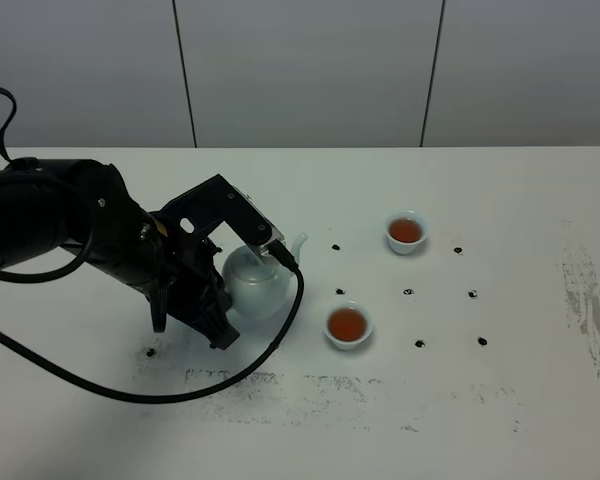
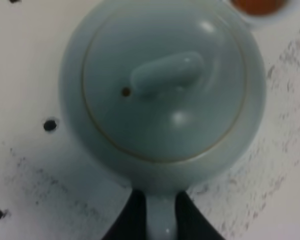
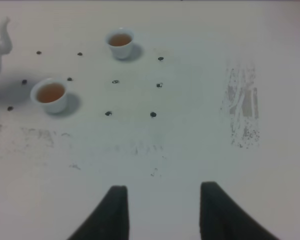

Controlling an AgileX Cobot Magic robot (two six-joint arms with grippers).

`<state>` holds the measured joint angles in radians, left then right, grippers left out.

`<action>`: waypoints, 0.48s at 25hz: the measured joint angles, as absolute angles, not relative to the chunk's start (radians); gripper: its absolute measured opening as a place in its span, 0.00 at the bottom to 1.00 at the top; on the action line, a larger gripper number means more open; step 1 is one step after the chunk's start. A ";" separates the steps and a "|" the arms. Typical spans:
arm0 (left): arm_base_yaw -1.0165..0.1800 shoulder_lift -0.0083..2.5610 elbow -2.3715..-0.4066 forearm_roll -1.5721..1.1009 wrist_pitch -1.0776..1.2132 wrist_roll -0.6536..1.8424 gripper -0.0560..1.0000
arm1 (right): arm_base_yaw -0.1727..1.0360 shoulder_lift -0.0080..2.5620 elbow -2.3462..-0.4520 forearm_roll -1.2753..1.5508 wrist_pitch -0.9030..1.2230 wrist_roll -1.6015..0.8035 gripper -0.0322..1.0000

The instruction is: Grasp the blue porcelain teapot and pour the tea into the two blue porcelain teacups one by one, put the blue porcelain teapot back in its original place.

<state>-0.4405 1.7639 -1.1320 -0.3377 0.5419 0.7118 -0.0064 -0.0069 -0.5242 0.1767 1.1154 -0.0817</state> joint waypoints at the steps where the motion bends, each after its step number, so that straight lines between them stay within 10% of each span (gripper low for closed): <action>1: -0.441 1.768 -1.130 -0.343 0.535 0.711 0.09 | -0.006 -0.007 -0.524 0.177 1.115 -0.082 0.35; 12: -0.473 1.878 -1.125 -0.356 0.482 0.708 0.09 | -0.006 -0.007 -0.524 0.177 1.115 -0.082 0.35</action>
